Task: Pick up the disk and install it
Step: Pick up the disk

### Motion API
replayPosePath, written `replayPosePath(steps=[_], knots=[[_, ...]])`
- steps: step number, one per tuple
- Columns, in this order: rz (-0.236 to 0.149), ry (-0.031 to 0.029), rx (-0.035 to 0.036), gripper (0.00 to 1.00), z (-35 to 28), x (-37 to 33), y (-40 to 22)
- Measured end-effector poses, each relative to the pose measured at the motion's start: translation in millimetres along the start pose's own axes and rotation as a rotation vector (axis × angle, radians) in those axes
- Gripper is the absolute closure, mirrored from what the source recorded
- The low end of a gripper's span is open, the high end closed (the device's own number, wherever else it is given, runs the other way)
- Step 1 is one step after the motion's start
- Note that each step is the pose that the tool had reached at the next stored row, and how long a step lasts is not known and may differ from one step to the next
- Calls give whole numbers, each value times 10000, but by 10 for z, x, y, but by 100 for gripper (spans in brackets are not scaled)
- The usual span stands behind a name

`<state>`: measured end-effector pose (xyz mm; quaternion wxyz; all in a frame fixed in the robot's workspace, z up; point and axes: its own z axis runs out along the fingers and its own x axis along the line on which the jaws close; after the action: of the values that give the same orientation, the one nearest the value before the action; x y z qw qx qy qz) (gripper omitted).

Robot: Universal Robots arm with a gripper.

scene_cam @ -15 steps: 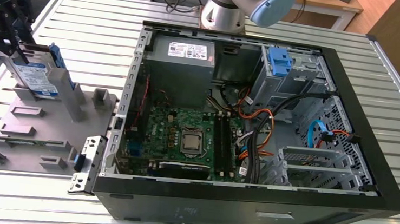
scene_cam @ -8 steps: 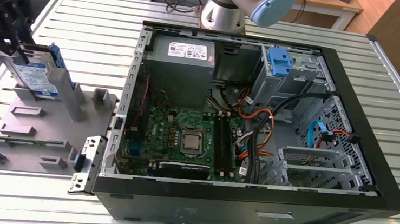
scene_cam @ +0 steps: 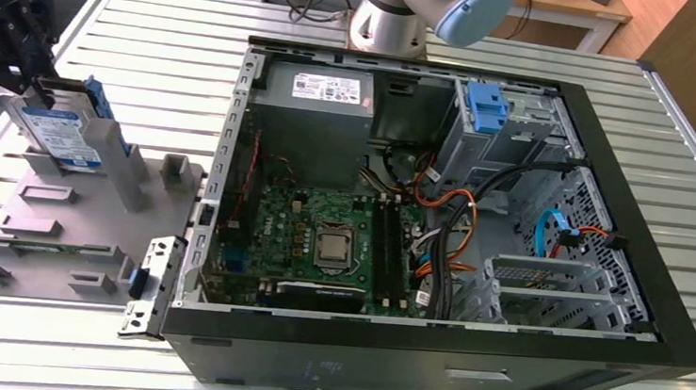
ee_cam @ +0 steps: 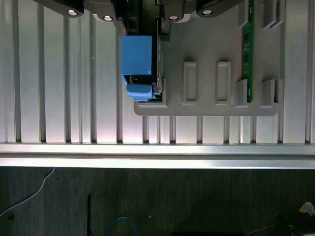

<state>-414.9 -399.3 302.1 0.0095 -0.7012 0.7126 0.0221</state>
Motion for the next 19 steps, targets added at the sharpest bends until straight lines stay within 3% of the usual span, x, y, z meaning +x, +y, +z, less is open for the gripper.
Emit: replayPosePath(steps=[7,8,19], knots=[[-5,-1,0,64,0,0,0],[-6,-1,0,58,0,0,0],[-7,-2,2,58,-31,-12,1]])
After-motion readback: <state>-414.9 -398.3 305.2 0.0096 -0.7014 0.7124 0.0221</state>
